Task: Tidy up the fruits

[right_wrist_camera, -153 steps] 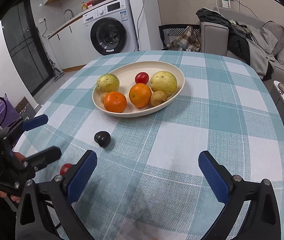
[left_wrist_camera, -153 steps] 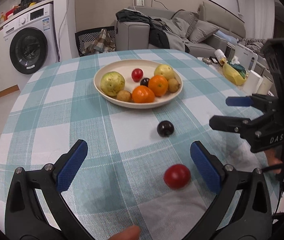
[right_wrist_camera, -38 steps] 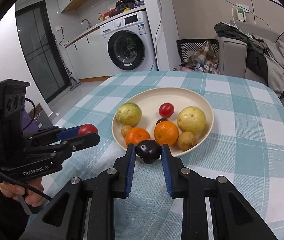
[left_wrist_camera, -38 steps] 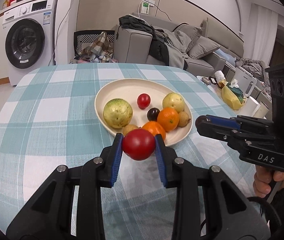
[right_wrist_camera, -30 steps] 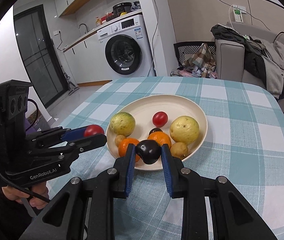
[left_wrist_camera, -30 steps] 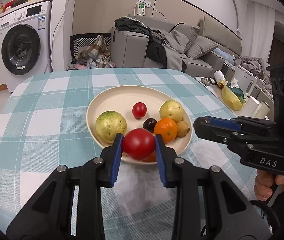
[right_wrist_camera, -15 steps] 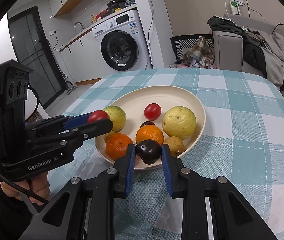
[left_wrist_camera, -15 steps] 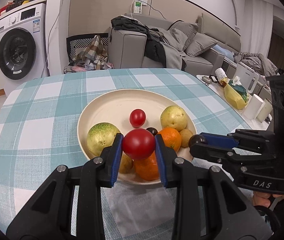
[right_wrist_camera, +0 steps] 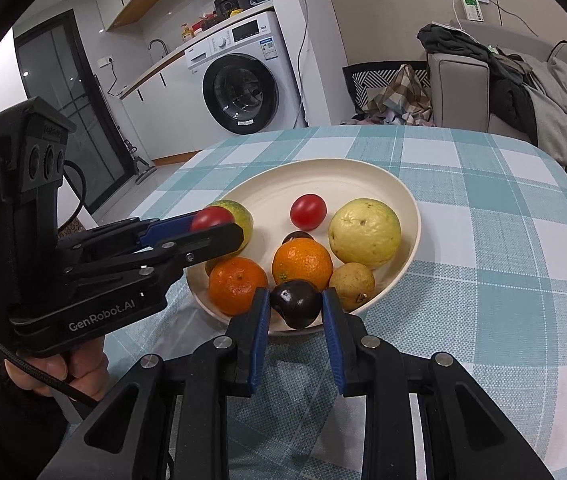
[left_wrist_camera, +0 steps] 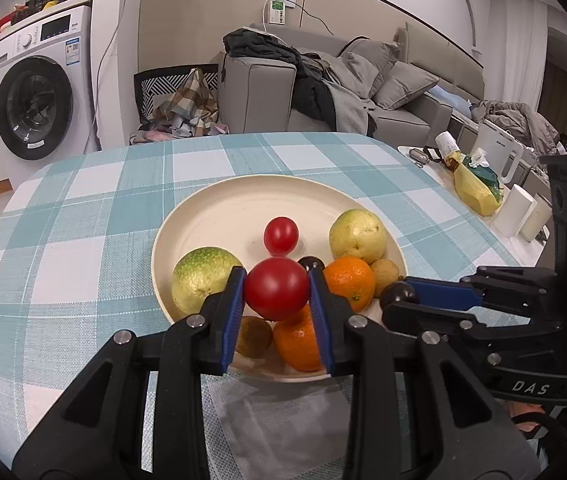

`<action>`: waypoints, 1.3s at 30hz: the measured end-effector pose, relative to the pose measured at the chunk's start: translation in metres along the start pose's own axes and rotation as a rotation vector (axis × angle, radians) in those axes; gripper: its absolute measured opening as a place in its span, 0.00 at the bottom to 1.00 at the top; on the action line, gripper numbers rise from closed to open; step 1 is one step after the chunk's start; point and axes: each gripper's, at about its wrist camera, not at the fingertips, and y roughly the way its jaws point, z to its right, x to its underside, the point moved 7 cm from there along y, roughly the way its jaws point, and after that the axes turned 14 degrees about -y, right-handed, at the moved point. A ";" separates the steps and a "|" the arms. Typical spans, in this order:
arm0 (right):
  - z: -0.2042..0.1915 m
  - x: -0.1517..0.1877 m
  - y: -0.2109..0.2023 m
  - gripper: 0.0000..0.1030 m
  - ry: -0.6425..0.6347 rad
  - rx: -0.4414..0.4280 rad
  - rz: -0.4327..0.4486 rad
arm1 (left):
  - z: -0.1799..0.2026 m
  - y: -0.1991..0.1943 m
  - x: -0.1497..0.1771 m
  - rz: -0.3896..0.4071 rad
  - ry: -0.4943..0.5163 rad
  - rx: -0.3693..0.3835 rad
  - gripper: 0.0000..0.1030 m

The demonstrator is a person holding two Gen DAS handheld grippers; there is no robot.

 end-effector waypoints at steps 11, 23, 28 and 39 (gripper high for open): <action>0.009 0.001 -0.006 0.40 0.024 0.023 0.017 | 0.000 0.001 0.001 0.003 0.001 -0.001 0.28; 0.012 -0.001 -0.023 0.88 -0.009 0.112 0.072 | -0.007 -0.030 -0.005 0.098 -0.008 -0.039 0.83; 0.007 0.002 -0.035 1.00 -0.026 0.125 0.117 | -0.015 -0.051 0.000 0.122 -0.043 -0.024 0.99; -0.012 0.000 -0.057 1.00 -0.096 0.140 0.220 | -0.029 -0.096 0.026 0.209 -0.079 -0.032 0.99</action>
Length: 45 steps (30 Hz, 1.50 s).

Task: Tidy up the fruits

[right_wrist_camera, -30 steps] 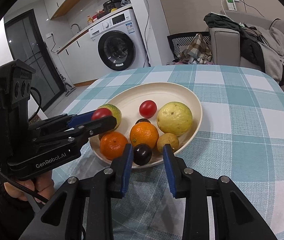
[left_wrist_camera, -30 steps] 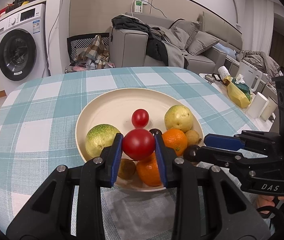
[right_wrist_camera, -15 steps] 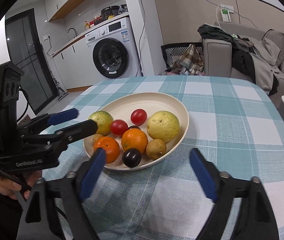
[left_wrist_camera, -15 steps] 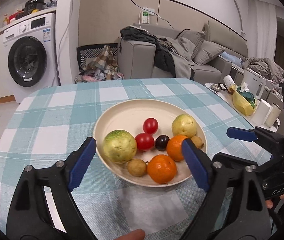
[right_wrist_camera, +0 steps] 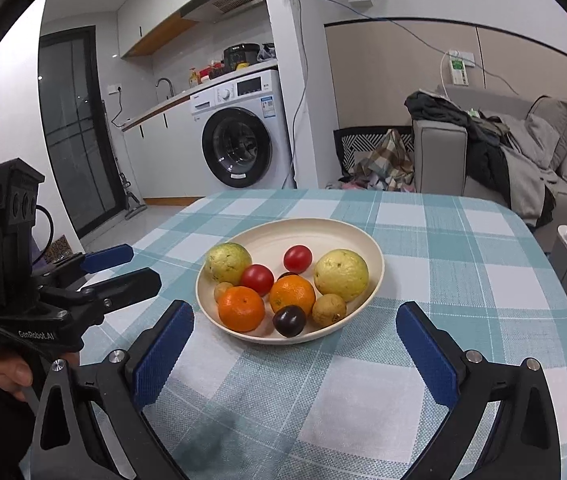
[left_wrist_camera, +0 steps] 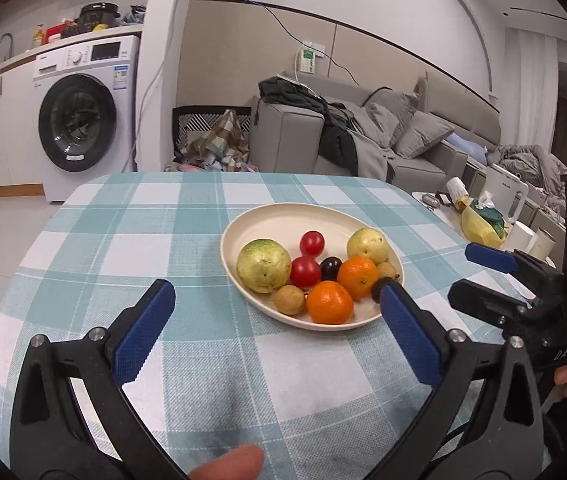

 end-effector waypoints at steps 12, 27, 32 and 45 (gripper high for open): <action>-0.003 -0.001 -0.014 1.00 -0.020 0.019 0.060 | 0.001 -0.018 0.003 0.053 0.017 -0.012 0.99; 0.000 0.000 -0.017 1.00 -0.002 0.026 0.056 | 0.002 -0.017 0.004 0.049 0.020 -0.010 0.99; 0.000 0.000 -0.017 1.00 -0.001 0.025 0.056 | 0.002 -0.017 0.005 0.048 0.019 -0.011 0.99; 0.000 0.000 -0.017 1.00 -0.002 0.025 0.055 | 0.002 -0.016 0.005 0.047 0.018 -0.012 0.99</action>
